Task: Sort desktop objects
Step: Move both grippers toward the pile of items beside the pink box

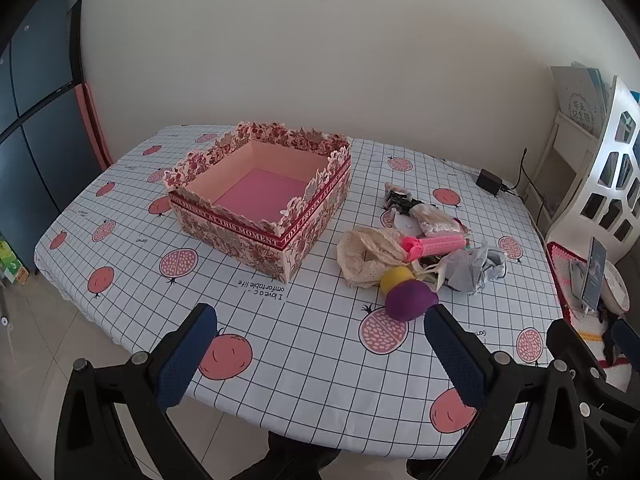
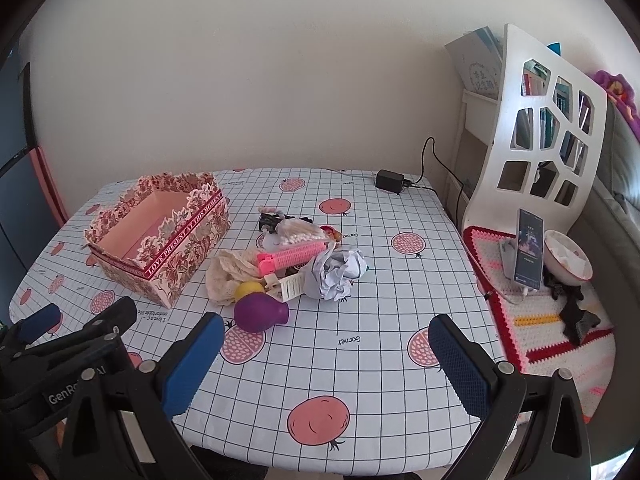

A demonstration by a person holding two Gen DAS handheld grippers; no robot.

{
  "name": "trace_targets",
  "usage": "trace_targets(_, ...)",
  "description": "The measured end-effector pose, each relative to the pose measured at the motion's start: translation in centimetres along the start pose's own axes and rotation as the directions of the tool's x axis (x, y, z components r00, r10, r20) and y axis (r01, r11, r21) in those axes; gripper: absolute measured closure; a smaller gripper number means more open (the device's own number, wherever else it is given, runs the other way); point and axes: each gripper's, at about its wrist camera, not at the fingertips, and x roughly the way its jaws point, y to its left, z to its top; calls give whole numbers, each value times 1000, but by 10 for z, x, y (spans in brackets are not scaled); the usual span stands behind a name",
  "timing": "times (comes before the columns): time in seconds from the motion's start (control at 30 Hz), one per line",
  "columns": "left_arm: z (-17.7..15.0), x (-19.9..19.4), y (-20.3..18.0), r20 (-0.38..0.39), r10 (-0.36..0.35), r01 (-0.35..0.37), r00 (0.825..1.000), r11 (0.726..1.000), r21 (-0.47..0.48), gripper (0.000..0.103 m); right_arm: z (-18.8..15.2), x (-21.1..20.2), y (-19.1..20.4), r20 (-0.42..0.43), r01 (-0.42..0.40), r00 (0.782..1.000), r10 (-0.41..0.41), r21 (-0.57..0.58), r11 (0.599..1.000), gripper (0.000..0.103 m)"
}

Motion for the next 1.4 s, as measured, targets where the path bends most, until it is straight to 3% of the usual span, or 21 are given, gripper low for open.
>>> trace_targets(0.03,3,0,-1,4,-4,4,1000,1000,1,0,3,0,-1,-15,88,996,-88,69,994,0)
trace_targets(0.7,107,5,-30,40,-116,115,992,993,21,0,93,15,-37,35,30,999,-39,227,973,0)
trace_targets(0.83,121,20,-39,29,-145,145,989,989,14,0,103,29,-46,16,64,997,-72,292,954,0)
trace_targets(1.07,128,68,-53,-52,-183,181,982,983,-39,0,104,74,-66,-58,70,997,-51,383,921,0)
trace_targets(1.2,121,97,-61,-91,-167,164,982,986,-35,0,94,102,-74,-119,104,991,-61,403,909,0)
trace_targets(1.4,105,142,-66,-172,-194,181,966,979,-89,0,76,140,-87,-189,124,981,-43,442,889,0)
